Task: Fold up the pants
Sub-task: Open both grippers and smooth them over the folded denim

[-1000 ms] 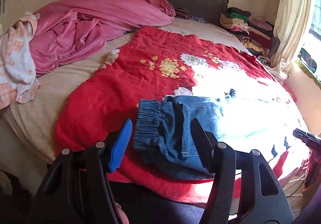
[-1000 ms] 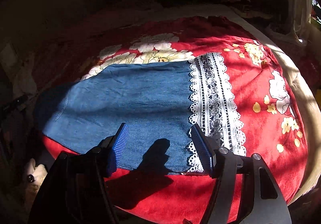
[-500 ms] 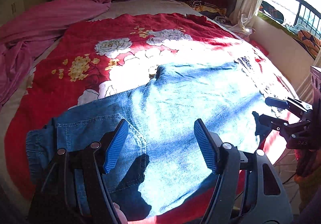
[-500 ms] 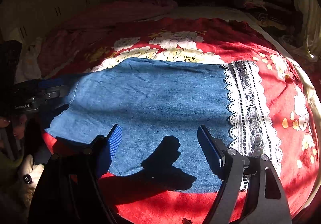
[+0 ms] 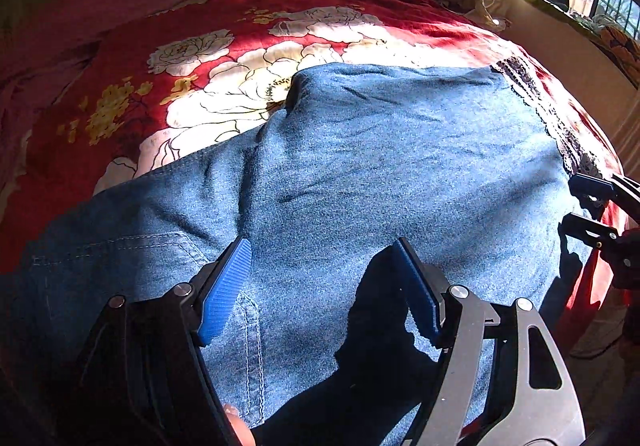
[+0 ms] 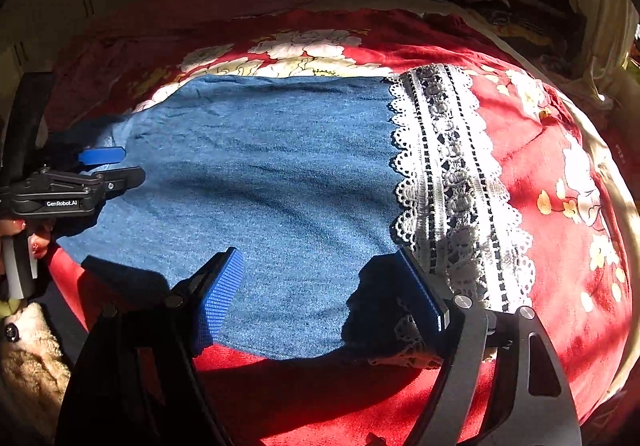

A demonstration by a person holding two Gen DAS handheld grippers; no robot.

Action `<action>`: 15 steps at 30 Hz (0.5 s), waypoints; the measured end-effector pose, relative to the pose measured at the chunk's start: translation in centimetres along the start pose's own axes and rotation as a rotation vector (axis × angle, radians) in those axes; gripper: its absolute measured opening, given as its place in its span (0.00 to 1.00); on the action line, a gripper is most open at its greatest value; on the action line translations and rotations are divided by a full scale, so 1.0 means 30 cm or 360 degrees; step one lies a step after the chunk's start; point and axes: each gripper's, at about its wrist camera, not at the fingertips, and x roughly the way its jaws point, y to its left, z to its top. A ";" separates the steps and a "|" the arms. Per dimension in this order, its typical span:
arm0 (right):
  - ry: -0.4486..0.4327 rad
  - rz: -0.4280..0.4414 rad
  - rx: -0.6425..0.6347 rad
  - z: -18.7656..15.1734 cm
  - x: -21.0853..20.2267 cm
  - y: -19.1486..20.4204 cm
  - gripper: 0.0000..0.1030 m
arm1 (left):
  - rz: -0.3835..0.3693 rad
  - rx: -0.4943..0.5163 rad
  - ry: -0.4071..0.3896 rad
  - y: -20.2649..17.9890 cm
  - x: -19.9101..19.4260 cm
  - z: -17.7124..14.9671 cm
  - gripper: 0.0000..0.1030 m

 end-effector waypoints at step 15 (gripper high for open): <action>-0.0290 -0.0018 0.0355 -0.043 -0.309 -0.197 0.88 | -0.0086 0.0068 -0.0123 -0.113 -0.185 0.124 0.72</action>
